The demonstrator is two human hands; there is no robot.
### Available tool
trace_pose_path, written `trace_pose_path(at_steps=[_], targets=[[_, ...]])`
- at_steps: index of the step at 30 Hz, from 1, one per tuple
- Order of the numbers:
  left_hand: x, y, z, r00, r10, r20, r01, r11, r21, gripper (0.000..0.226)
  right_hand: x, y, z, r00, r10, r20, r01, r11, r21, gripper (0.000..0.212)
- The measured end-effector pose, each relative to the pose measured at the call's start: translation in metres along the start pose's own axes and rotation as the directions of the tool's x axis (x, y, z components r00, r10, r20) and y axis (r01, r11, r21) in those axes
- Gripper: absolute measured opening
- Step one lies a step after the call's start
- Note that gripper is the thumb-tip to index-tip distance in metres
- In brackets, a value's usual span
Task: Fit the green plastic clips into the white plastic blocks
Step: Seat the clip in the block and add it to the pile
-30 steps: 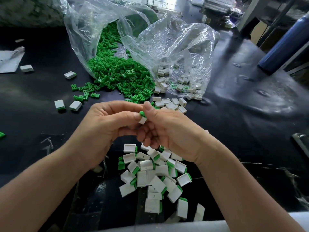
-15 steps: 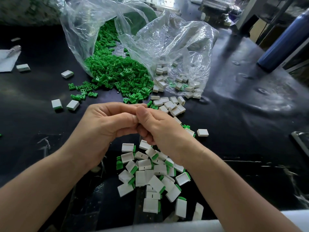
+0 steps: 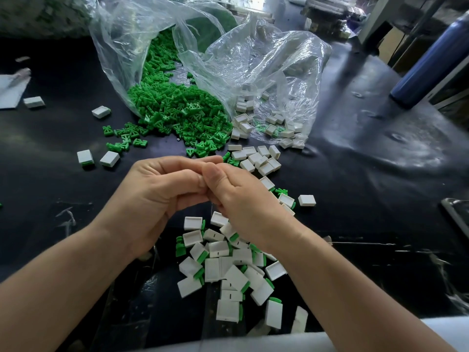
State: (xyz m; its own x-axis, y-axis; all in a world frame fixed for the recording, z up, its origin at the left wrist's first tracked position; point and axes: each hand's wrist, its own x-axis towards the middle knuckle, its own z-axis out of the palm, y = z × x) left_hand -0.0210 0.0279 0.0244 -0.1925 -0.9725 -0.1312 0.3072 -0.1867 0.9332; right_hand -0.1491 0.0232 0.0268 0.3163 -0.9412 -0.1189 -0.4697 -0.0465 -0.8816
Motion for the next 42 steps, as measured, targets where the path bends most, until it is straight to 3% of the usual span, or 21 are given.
trace_pose_path(at_steps=[9, 13, 16, 18, 23, 29, 36, 42], targets=[[0.002, 0.000, -0.004, 0.999, 0.002, 0.054, -0.003, 1.000, 0.020, 0.018, 0.000, 0.002, -0.004, 0.999, 0.026, 0.043, -0.030, 0.994, 0.107, 0.049], [0.004, 0.000, -0.005, 0.999, 0.041, -0.003, -0.040, 0.996, 0.079, 0.016, 0.003, 0.004, -0.023, 0.989, -0.002, -0.146, -0.017, 0.992, -0.126, 0.057], [0.000, 0.001, -0.001, 0.998, 0.070, 0.001, -0.069, 0.982, 0.178, 0.017, 0.010, 0.017, -0.040, 0.940, -0.022, -0.339, -0.090, 0.946, -0.310, 0.029], [-0.003, 0.001, 0.001, 0.996, 0.080, 0.043, -0.088, 0.964, 0.252, 0.022, 0.015, 0.026, -0.045, 0.920, -0.025, -0.391, -0.139, 0.913, -0.384, 0.018], [-0.009, 0.000, 0.006, 0.983, 0.044, 0.177, -0.101, 0.938, 0.331, 0.032, 0.023, 0.038, -0.041, 0.918, -0.038, -0.394, -0.185, 0.839, -0.511, 0.023], [-0.004, 0.001, 0.003, 0.995, 0.063, 0.081, -0.087, 0.935, 0.345, 0.036, 0.029, 0.042, -0.038, 0.918, -0.046, -0.395, -0.214, 0.780, -0.588, 0.029], [-0.004, 0.000, 0.003, 0.995, 0.051, 0.087, -0.079, 0.934, 0.349, 0.036, 0.030, 0.043, -0.037, 0.914, -0.069, -0.400, -0.206, 0.770, -0.604, 0.019], [-0.002, -0.001, 0.002, 0.995, 0.054, 0.083, -0.080, 0.936, 0.342, 0.037, 0.030, 0.043, -0.037, 0.924, -0.056, -0.378, -0.206, 0.759, -0.617, 0.028]])
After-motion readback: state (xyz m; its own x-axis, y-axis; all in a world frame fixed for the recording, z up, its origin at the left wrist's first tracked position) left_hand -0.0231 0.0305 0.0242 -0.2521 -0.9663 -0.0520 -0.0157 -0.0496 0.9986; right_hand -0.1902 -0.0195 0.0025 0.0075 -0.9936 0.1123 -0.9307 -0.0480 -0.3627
